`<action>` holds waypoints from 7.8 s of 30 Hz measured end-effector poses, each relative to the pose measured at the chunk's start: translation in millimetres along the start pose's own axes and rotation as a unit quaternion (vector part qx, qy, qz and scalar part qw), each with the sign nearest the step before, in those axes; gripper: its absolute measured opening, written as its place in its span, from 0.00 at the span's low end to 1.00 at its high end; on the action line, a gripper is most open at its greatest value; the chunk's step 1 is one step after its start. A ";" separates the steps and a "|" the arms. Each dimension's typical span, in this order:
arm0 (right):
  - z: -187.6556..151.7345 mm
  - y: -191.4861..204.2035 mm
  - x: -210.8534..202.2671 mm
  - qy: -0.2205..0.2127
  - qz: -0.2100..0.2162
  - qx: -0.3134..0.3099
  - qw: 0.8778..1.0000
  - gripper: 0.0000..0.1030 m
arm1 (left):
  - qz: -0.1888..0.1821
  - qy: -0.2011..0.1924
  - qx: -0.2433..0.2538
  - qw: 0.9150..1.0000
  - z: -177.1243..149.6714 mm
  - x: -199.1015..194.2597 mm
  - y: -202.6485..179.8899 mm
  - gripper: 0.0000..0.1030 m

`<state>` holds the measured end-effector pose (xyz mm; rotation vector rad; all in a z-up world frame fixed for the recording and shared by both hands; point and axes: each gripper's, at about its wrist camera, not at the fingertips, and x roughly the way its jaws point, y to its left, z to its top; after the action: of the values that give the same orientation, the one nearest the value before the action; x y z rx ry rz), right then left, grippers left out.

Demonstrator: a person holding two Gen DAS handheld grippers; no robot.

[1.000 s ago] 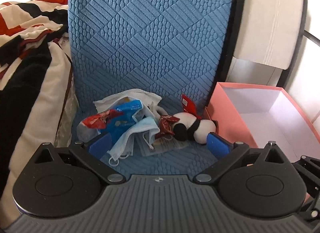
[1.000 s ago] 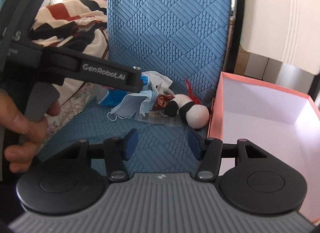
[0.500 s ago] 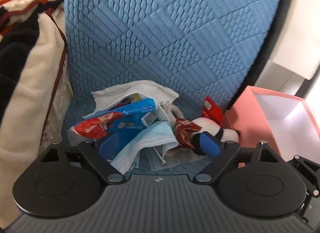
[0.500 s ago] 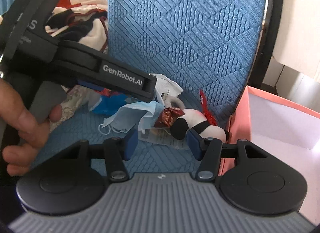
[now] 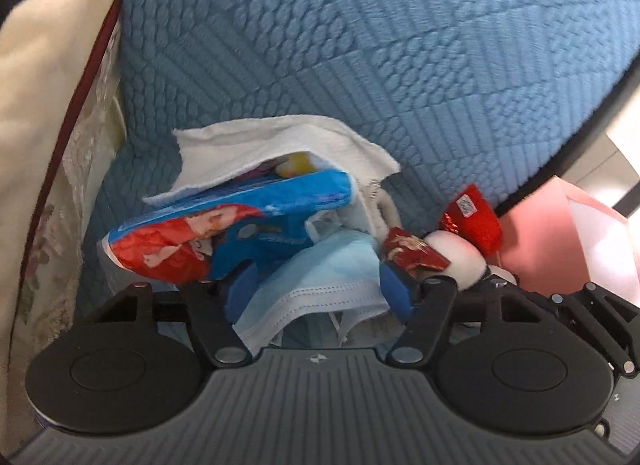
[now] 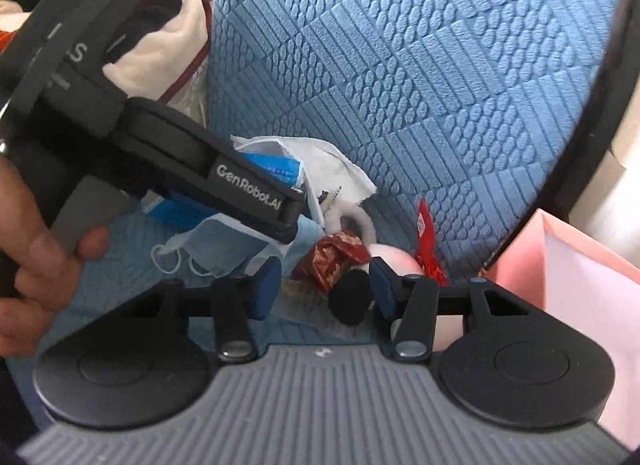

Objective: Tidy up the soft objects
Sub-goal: 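Grasp the blue mask with the left tool while the right tool grasps the red wrapper, then carry the mask and red wrapper with both tools over the pink box, then open both tools to drop the mask and wrapper into the box, then move both open tools back toward the items on the cushion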

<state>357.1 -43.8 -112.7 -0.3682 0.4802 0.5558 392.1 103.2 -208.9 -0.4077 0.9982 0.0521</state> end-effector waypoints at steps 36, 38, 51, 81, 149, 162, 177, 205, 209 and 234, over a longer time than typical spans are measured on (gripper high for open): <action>6.2 11.1 73.8 0.050 0.000 -0.075 0.996 0.31 | -0.028 0.036 -0.056 0.997 4.2 23.8 26.9 0.53; 6.8 10.3 73.2 0.051 0.000 -0.071 0.996 0.31 | -0.030 0.036 -0.058 0.997 4.6 23.8 27.3 0.53; 2.7 11.7 32.7 0.055 0.025 -0.045 0.997 0.31 | -0.031 0.038 -0.020 0.999 -3.3 28.3 12.1 0.58; -5.7 12.7 -18.1 0.028 0.001 0.076 0.997 0.31 | -0.032 -0.030 0.011 0.999 -56.9 -34.4 -1.6 0.16; -24.2 -109.8 -262.0 -0.070 -0.029 0.214 0.974 0.31 | -0.089 -0.142 -0.002 0.986 -107.5 -227.7 -187.6 0.16; -68.1 -163.8 -246.4 -0.028 -0.055 0.238 0.969 0.31 | -0.096 -0.113 0.027 0.989 -104.7 -179.1 -240.6 0.16; -146.2 -201.8 -187.5 0.059 -0.051 0.276 0.958 0.31 | -0.071 -0.039 0.061 0.995 -116.1 -89.3 -277.8 0.16; -157.7 -218.5 -178.3 0.078 -0.049 0.309 0.946 0.52 | -0.061 -0.070 0.098 0.991 -119.4 -107.2 -280.3 0.43; -139.5 -210.3 -195.8 0.054 -0.048 0.300 0.951 0.52 | -0.061 -0.099 0.104 0.988 -116.3 -134.1 -271.7 0.43; -89.0 -127.9 -260.9 -0.038 -0.067 0.248 0.966 0.52 | -0.029 -0.239 0.127 0.962 -134.7 -249.6 -199.2 0.43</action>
<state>207.3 -292.8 -23.6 0.0995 0.4992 0.3017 192.3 -93.3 -5.1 -0.1741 0.5065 -0.0297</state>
